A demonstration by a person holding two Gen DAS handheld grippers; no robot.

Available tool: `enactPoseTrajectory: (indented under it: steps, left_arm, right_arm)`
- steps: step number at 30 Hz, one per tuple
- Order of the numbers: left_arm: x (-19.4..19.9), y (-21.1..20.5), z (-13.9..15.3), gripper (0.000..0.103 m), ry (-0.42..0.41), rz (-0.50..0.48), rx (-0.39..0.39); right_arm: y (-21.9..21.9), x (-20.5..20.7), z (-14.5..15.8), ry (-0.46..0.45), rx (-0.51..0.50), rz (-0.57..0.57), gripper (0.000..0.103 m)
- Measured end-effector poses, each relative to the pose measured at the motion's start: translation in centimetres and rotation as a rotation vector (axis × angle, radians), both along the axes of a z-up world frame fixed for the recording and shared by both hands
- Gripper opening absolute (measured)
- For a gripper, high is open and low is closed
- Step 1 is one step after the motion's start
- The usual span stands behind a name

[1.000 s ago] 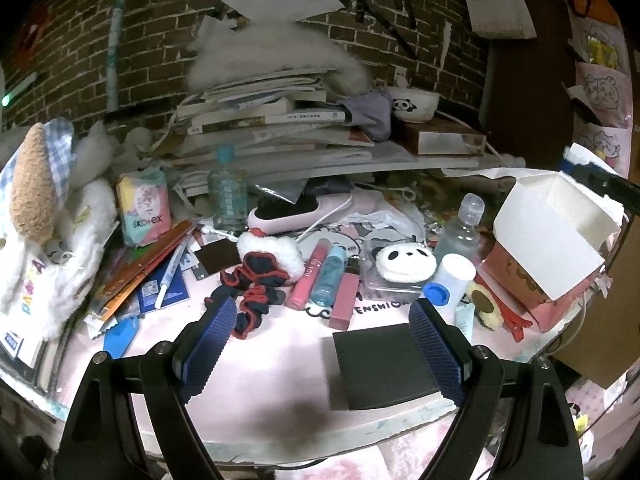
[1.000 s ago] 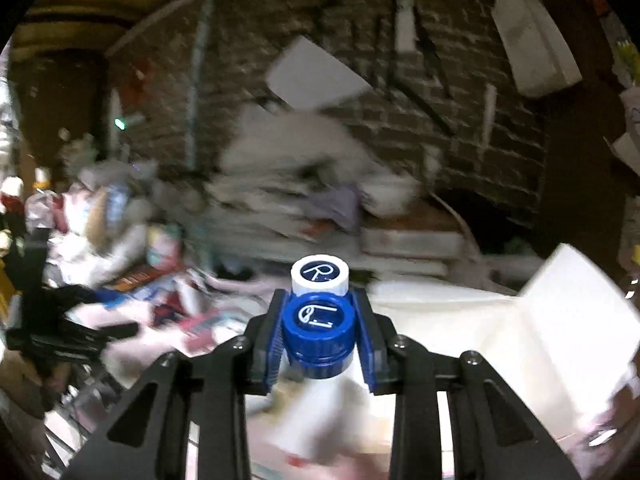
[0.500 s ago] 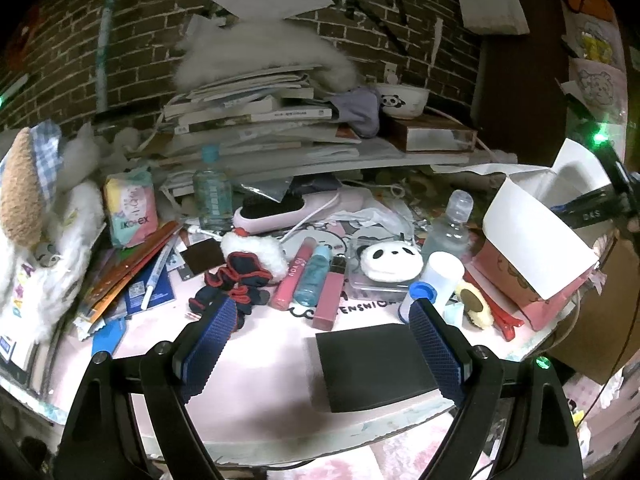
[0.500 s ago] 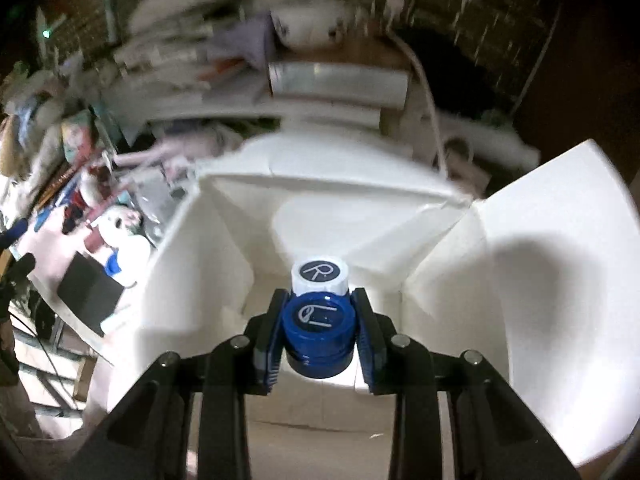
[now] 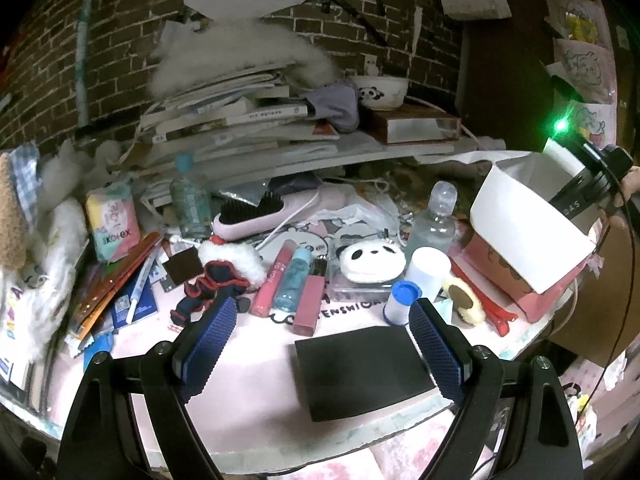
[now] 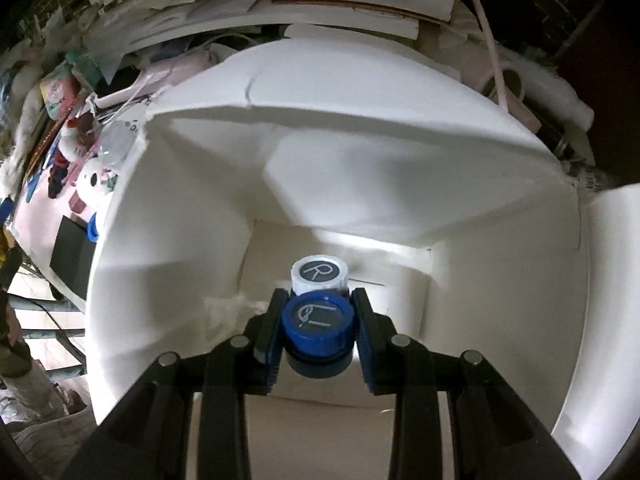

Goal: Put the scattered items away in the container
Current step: 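Carry the lens case in the right gripper into the white box and release, then grasp the red-trimmed dark scrunchie with the left gripper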

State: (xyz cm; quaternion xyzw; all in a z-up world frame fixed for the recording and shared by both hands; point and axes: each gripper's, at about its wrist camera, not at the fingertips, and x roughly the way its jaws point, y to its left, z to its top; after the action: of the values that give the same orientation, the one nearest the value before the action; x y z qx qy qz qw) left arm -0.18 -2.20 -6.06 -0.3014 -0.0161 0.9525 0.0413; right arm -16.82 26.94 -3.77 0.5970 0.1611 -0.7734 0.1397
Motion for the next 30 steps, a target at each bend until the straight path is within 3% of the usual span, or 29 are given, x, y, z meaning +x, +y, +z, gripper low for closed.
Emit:
enactPoseTrajectory:
  steps: [7,10,12,14,16,18,20,21,30]
  left_arm:
    - [-0.3,-0.2,-0.7,0.086,-0.025,0.016,0.008]
    - [-0.6,-0.3,-0.9,0.086,-0.03,0.026,0.0]
    - [-0.6,-0.5,-1.0,0.086,-0.031,0.031,0.0]
    - [-0.7,-0.8,-1.1,0.086,-0.03,0.036,0.005]
    - [-0.8,-1.2,-1.3,0.086,-0.033,0.048,0.009]
    - [-0.9,-1.7,-1.6,0.086,-0.039,0.061,0.006]
    - [-1.0,-2.3,-1.9,0.086,-0.042,0.075,0.004]
    - [-1.0,-2.7,-2.0,0.086,-0.044,0.084,0.007]
    - [-2.7,-7.7,-2.7,0.086,-0.046,0.138,0.078]
  right_arm:
    - [0.1,1.3,1.5,0.08,-0.026,0.014,0.029]
    - [0.0,2.1,3.4,0.165,-0.066,0.025,0.029]
    - [-0.5,3.4,5.4,0.261,-0.096,0.04,0.038]
    - [-1.5,5.0,7.2,0.37,-0.127,0.072,0.058]
    - [-2.6,7.1,8.7,0.482,-0.175,0.118,0.06]
    - [-4.5,8.6,9.1,0.534,-0.231,0.162,0.062]
    - [-6.3,10.0,9.0,0.554,-0.294,0.209,0.077]
    - [-7.2,10.8,8.9,0.557,-0.331,0.238,0.079]
    - [-14.8,15.4,4.1,0.481,-0.51,0.453,0.079]
